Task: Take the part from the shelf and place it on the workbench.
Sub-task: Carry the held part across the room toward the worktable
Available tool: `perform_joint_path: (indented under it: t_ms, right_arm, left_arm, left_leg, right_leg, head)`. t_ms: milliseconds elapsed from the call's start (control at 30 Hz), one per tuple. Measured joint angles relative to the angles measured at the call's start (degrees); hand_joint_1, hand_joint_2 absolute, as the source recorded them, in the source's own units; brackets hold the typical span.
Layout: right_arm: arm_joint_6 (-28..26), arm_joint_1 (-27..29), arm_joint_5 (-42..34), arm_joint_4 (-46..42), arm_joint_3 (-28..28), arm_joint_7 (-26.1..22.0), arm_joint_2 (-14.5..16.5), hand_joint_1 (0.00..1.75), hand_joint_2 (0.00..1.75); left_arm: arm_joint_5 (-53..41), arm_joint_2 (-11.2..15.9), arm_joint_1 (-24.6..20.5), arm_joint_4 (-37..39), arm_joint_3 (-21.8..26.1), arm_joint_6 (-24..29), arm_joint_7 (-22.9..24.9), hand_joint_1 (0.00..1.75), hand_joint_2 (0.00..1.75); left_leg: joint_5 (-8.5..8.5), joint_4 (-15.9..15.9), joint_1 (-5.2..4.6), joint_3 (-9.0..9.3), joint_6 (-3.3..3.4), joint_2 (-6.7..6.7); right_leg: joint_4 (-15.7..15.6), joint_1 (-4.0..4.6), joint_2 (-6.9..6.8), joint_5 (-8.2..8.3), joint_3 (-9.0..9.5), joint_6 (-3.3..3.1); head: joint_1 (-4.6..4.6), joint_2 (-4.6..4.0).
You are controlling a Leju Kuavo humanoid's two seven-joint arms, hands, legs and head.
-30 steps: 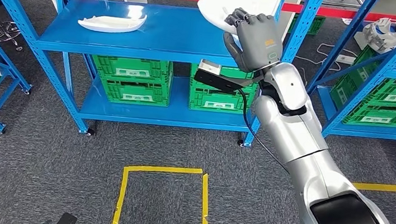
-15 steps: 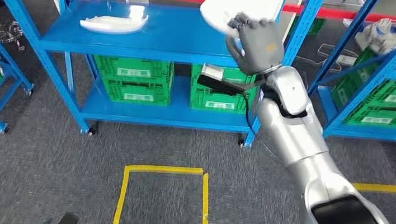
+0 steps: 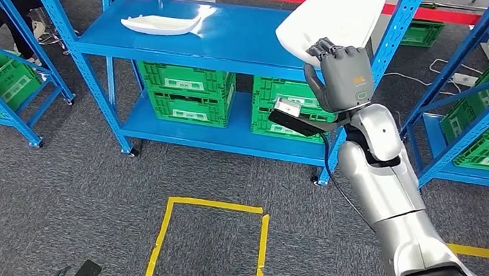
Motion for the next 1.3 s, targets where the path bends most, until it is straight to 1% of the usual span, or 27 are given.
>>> perform_joint_path:
  t_ms: [67,100,133,167,200,233,300,367,433,467,500,567,633,667,700,733,800,867,933,1000,1067,1100,1133,1167,1200,1233,1300]
  right_arm:
    - [0.2,0.1,-0.9,-0.7,-0.3,-1.1,-1.5,1.75,1.75]
    - [0.3,0.2,-1.3,-0.9,-0.4,-1.5,-2.2,1.75,1.75]
    - [0.4,0.3,-1.6,-1.1,-0.4,-1.6,-2.7,1.75,1.75]
    - [0.3,0.5,-1.9,-1.5,-0.4,-1.6,-3.2,1.75,1.75]
    - [0.3,0.7,-2.0,-2.1,-0.4,-1.5,-3.6,1.75,1.75]
    - [0.2,0.9,-2.1,-2.8,-0.4,-1.1,-3.9,1.75,1.75]
    - [0.2,1.2,-2.1,-4.4,-0.4,-0.4,-4.7,1.75,1.75]
    - [0.4,1.6,-2.0,-5.7,-0.4,0.1,-5.5,1.75,1.75]
    - [0.9,1.9,-2.1,-7.0,-0.4,0.5,-6.2,1.75,1.75]
    - [1.1,2.0,-2.1,-7.7,-0.4,0.6,-6.5,1.75,1.75]
    - [1.3,2.1,-2.3,-8.2,-0.4,0.7,-7.0,1.75,1.75]
    - [1.6,2.2,-2.6,-8.8,-0.4,0.7,-8.1,1.75,1.75]
    - [1.6,2.9,-2.7,-9.2,-0.5,0.9,-9.1,1.75,1.75]
    - [1.6,3.4,-2.7,-9.5,-0.5,1.1,-9.5,1.75,1.75]
    - [1.6,3.9,-2.7,-9.9,-0.5,1.4,-9.9,1.75,1.75]
    - [1.6,4.2,-2.7,-10.5,-0.5,1.7,-10.2,1.75,1.75]
    - [1.5,4.7,-2.6,-11.7,-0.7,2.1,-10.9,1.75,1.75]
    - [1.5,5.3,-2.6,-12.9,-1.1,2.4,-11.7,1.75,1.75]
    - [1.5,5.9,-2.6,-13.9,-1.4,2.6,-12.1,1.75,1.75]
    - [1.6,6.1,-2.7,-14.8,-1.5,2.6,-12.2,1.75,1.75]
    - [1.7,6.4,-2.7,-15.6,-1.7,2.6,-12.5,1.75,1.75]
    - [1.8,6.7,-2.8,-15.8,-1.8,2.6,-12.8,1.75,1.75]
    - [2.0,7.0,-2.9,-16.0,-1.9,2.6,-13.2,1.75,1.75]
    - [2.1,7.3,-3.0,-16.1,-2.0,2.6,-13.4,1.75,1.75]
    - [2.2,7.5,-3.1,-16.2,-2.2,2.5,-13.6,1.75,1.75]
    - [2.2,7.7,-3.2,-16.4,-2.3,2.5,-13.9,1.75,1.75]
    - [2.4,7.9,-3.3,-17.0,-2.8,2.2,-14.4,1.75,1.75]
  left_arm:
    - [0.0,-0.1,-0.6,0.0,-0.1,0.0,0.1,0.00,1.75]
    - [0.0,-0.1,-0.8,0.0,-0.1,0.0,0.1,0.00,1.75]
    - [0.0,-0.2,-0.8,0.0,-0.1,0.0,0.0,0.00,1.75]
    - [0.0,-0.2,-0.8,0.0,-0.1,0.0,0.0,0.00,1.75]
    - [0.1,-0.3,-0.8,0.0,-0.1,0.0,-0.1,0.00,1.75]
    - [0.1,-0.3,-0.8,0.0,-0.1,0.0,-0.2,0.00,1.75]
    - [0.1,-0.4,-1.1,-0.1,-0.1,0.0,-0.3,0.00,1.75]
    - [0.2,-0.5,-1.4,-0.1,-0.2,0.0,-0.2,0.00,1.75]
    - [0.4,-0.5,-1.3,-0.1,-0.3,0.0,-0.2,0.00,1.75]
    - [0.5,-0.6,-1.3,-0.1,-0.3,0.0,-0.2,0.00,1.75]
    - [0.6,-0.7,-1.4,-0.1,-0.3,0.0,-0.2,0.00,1.75]
    - [0.7,-0.9,-1.5,-0.1,-0.4,0.0,-0.3,0.00,1.75]
    - [0.8,-1.1,-1.5,-0.1,-0.4,0.0,-0.3,0.00,1.75]
    - [0.7,-1.2,-1.5,-0.1,-0.4,0.0,-0.3,0.00,1.75]
    - [0.7,-1.3,-1.5,-0.1,-0.4,0.0,-0.2,0.00,1.75]
    - [0.7,-1.4,-1.5,-0.1,-0.5,0.0,-0.2,0.00,1.75]
    - [0.6,-1.6,-1.7,-0.1,-0.5,-0.1,-0.1,0.00,1.75]
    - [0.6,-1.7,-1.7,-0.1,-0.5,-0.1,-0.1,0.00,1.75]
    - [0.6,-1.7,-1.6,-0.1,-0.5,-0.1,-0.1,0.00,1.75]
    - [0.6,-1.6,-1.6,-0.1,-0.5,-0.1,-0.1,0.00,1.75]
    - [0.6,-1.7,-2.0,-0.1,-0.5,-0.1,-0.2,0.00,1.75]
    - [0.6,-1.7,-2.1,-0.1,-0.5,-0.1,-0.2,0.00,1.75]
    - [0.6,-1.7,-2.1,-0.1,-0.5,-0.1,-0.2,0.00,1.75]
    - [0.6,-1.7,-2.0,-0.1,-0.5,-0.1,-0.3,0.00,1.75]
    - [0.6,-1.8,-1.9,-0.1,-0.6,-0.1,-0.3,0.00,1.75]
    - [0.5,-1.8,-1.9,-0.1,-0.6,-0.2,-0.2,0.00,1.75]
    - [0.5,-1.7,-2.1,-0.1,-0.6,-0.3,-0.1,0.00,1.75]
  left_leg:
    - [-3.35,6.9,-0.23,-3.15,-0.04,2.54]
    - [-4.85,10.6,-0.26,-4.82,0.01,2.99]
    - [-5.55,13.1,-0.32,-5.87,0.15,3.15]
    - [-5.25,13.6,-0.42,-5.95,0.41,3.23]
    - [-3.96,11.7,-0.60,-4.89,0.79,3.42]
    - [-2.09,8.0,-0.95,-2.90,1.36,4.15]
    - [0.22,0.6,-1.98,0.96,2.47,6.90]
    - [0.52,-2.1,-2.68,2.10,3.05,7.93]
    - [1.12,-2.6,-2.56,2.01,3.47,6.34]
    - [1.48,-3.0,-2.39,2.08,3.76,5.57]
    - [1.87,-3.3,-2.20,2.16,4.09,4.83]
    - [2.34,-3.7,-2.01,2.09,4.55,3.33]
    - [2.49,-3.6,-2.00,1.81,4.69,1.68]
    - [2.53,-3.4,-1.99,1.67,4.68,0.80]
    - [2.54,-3.2,-1.98,1.55,4.64,-0.06]
    - [2.50,-2.9,-1.96,1.43,4.55,-0.92]
    - [2.36,-2.2,-1.95,1.03,4.14,-2.51]
    - [2.48,-2.0,-1.89,0.48,3.43,-3.86]
    - [2.78,-2.3,-1.78,0.07,2.70,-4.87]
    - [2.01,-1.0,-1.99,-0.79,2.14,-2.86]
    - [-1.01,4.8,-2.09,-3.58,1.66,1.05]
    - [-2.75,8.7,-1.95,-5.46,1.43,2.22]
    - [-3.94,12.1,-1.77,-7.07,1.24,2.81]
    - [-4.14,13.7,-1.60,-7.84,1.12,3.05]
    - [-3.28,13.1,-1.46,-7.47,1.06,3.25]
    - [-1.60,10.2,-1.39,-5.94,1.08,3.67]
    - [1.51,1.9,-1.73,-1.46,1.49,6.41]
  right_leg:
    - [-0.1,0.29,-1.18,0.07,0.01,-0.46]
    - [-0.1,0.49,-1.83,0.05,0.01,-0.60]
    - [-0.1,0.68,-2.46,0.02,0.01,-0.71]
    - [-0.1,0.87,-3.03,0.00,0.02,-0.77]
    - [-0.1,1.05,-3.60,-0.01,0.05,-0.80]
    - [-0.1,1.20,-4.18,-0.03,0.11,-0.81]
    - [-0.2,1.55,-5.41,-0.03,0.23,-0.73]
    - [-0.4,1.78,-6.76,0.05,0.33,-0.41]
    - [-0.6,1.79,-7.94,0.05,0.54,0.14]
    - [-0.2,1.70,-7.35,-0.32,0.51,0.47]
    - [1.0,1.60,-6.00,-1.24,0.07,0.76]
    - [7.0,1.41,-2.27,-4.55,-2.55,1.17]
    - [13.8,1.42,-0.77,-7.13,-5.88,1.34]
    - [14.9,1.41,-0.62,-6.95,-6.47,1.36]
    - [13.6,1.37,-0.48,-5.66,-5.91,1.34]
    - [10.3,1.26,-0.09,-3.64,-4.31,1.30]
    - [2.8,0.95,2.04,-0.74,-0.69,1.15]
    - [-0.2,0.94,3.08,-0.22,0.66,0.84]
    - [-0.4,0.97,1.86,0.05,0.68,0.24]
    - [-0.9,0.78,0.69,0.33,0.88,-0.52]
    - [-1.2,0.76,-0.72,0.44,1.01,-0.99]
    - [-1.2,0.80,-1.47,0.41,1.01,-1.09]
    - [-1.2,0.83,-2.27,0.37,1.01,-1.11]
    - [-1.2,0.84,-3.00,0.34,1.02,-1.11]
    - [-1.2,0.83,-3.75,0.29,1.04,-1.06]
    - [-1.2,0.83,-4.50,0.22,1.10,-0.96]
    - [-1.2,1.02,-5.94,-0.02,1.34,-0.57]
  head:
    - [-0.32,0.00]
    - [-0.35,0.00]
    - [-0.35,0.00]
    - [-0.35,0.00]
    - [-0.35,0.00]
    - [-0.34,0.00]
    - [-0.32,0.00]
    - [-0.30,0.00]
    - [-0.29,0.00]
    - [-0.31,0.00]
    - [-0.29,0.00]
    - [-0.22,0.00]
    - [-0.16,0.00]
    - [-0.16,0.00]
    - [-0.16,0.00]
    - [-0.15,0.00]
    - [-0.17,0.00]
    - [-0.19,0.00]
    - [-0.18,0.00]
    - [-0.44,0.00]
    - [-0.75,0.00]
    - [-0.83,0.00]
    - [-0.83,0.00]
    - [-0.83,0.00]
    - [-0.83,0.00]
    - [-0.83,0.00]
    - [-0.84,0.00]
